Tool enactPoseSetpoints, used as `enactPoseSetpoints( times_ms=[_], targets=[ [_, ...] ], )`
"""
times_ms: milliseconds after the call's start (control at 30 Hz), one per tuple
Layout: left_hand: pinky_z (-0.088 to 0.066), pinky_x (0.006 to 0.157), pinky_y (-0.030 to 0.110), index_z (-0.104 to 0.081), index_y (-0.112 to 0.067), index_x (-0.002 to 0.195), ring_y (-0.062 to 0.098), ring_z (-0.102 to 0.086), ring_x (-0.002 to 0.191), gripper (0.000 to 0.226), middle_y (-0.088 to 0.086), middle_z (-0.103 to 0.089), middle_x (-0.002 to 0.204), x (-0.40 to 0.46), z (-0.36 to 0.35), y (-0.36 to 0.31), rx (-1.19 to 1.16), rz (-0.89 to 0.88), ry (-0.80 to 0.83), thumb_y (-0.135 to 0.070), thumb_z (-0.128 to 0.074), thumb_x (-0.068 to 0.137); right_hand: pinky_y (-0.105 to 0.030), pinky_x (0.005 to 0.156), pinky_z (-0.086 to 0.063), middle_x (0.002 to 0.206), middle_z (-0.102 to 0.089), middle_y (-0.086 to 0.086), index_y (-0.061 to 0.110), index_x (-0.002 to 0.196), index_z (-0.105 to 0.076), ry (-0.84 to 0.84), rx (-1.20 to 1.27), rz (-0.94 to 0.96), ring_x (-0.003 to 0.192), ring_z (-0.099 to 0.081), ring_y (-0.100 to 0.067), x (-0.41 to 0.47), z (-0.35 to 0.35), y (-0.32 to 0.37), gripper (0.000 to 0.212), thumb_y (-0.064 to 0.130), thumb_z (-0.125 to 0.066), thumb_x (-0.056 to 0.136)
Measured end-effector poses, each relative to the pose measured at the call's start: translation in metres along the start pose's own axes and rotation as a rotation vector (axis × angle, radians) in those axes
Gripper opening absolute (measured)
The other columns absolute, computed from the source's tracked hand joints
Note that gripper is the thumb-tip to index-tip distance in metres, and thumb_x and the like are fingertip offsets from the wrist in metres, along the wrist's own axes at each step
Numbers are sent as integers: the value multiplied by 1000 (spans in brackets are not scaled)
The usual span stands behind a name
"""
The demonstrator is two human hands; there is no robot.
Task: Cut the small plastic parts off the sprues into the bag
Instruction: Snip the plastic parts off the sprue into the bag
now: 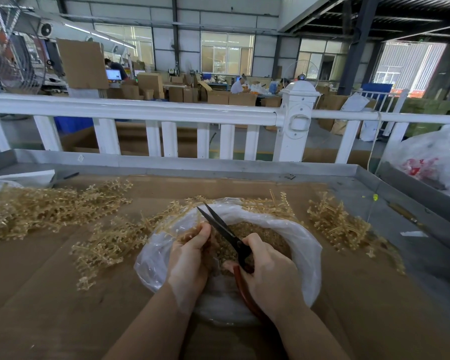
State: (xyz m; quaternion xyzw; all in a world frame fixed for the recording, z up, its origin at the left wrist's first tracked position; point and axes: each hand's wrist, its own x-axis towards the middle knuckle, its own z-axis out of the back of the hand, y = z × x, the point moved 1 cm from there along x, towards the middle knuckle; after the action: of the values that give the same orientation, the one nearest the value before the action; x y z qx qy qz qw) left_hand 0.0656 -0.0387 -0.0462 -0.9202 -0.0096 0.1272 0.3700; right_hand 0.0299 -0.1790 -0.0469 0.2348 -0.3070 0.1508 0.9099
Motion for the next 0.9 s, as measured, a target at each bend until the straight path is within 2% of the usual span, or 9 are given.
enactPoseSetpoints(
  times_ms=[133, 233, 333, 400, 467, 600, 767, 833, 900],
  targets=[
    [-58, 73, 33, -65, -1, 96, 23, -70, 80, 12, 14, -70, 88, -1, -3, -1, 37, 7, -20, -3, -65, 84, -7, 58, -39, 79, -60, 11, 25, 96, -55, -8, 48, -81, 70, -54, -2, 2, 3, -1, 33, 52, -65, 80],
    [-59, 65, 32, -70, -2, 90, 23, -71, 74, 8, 13, -73, 82, -1, -8, -2, 91, 21, -25, -5, -68, 82, -1, 63, -35, 85, -59, 17, 29, 102, -53, 1, 147, -165, 77, -50, 4, 9, 7, -1, 29, 45, -68, 82],
    [-59, 74, 37, -70, -1, 97, 24, -70, 77, 15, 12, -72, 80, 1, -15, -4, 122, 45, 14, -8, -68, 83, -8, 69, -43, 88, -65, 16, 30, 104, -54, 37, 298, -253, 83, -59, 2, 17, 12, -2, 25, 39, -67, 84],
    [-59, 63, 29, -68, 0, 97, 17, -69, 68, 14, 10, -70, 75, 2, -20, -6, 96, 41, 40, -5, -66, 84, -19, 73, -49, 85, -66, 16, 31, 101, -54, 48, 394, -298, 84, -61, 2, 22, 14, -2, 22, 37, -68, 85],
    [-56, 55, 22, -66, 1, 100, 14, -69, 64, 17, 9, -70, 74, 3, -25, -8, 76, 41, 55, -4, -65, 84, -19, 74, -49, 83, -65, 17, 32, 98, -56, 47, 481, -340, 85, -60, 3, 27, 16, -1, 20, 35, -70, 84],
    [-56, 53, 24, -63, 1, 107, 16, -71, 67, 26, 10, -73, 77, -2, -36, -6, 22, 124, 118, -9, -66, 83, -20, 78, -50, 89, -67, 10, 24, 102, -61, 78, 623, -432, 87, -63, -2, 38, 16, -3, 26, 24, -75, 80],
    [-51, 69, 33, -77, -11, 84, 20, -72, 76, 24, 9, -72, 91, -10, -31, -4, 203, 240, 284, -32, -68, 75, -10, 61, -48, 79, -67, 7, 26, 90, -59, 53, 691, -494, 67, -64, 3, 47, 18, -10, 30, 9, -78, 75],
    [-51, 72, 32, -79, -14, 77, 18, -72, 76, 18, 8, -73, 89, -11, -24, -7, 219, 247, 316, -28, -67, 74, -5, 49, -41, 74, -63, 9, 19, 94, -60, 40, 657, -485, 57, -60, 9, 48, 20, -15, 30, 1, -75, 74],
    [-55, 69, 32, -77, -8, 84, 19, -72, 75, 18, 9, -73, 88, -11, -19, -8, 209, 271, 276, -16, -68, 70, -4, 42, -37, 70, -60, 10, 14, 97, -60, 45, 626, -490, 52, -56, 13, 48, 21, -21, 31, -2, -72, 75]
  ],
)
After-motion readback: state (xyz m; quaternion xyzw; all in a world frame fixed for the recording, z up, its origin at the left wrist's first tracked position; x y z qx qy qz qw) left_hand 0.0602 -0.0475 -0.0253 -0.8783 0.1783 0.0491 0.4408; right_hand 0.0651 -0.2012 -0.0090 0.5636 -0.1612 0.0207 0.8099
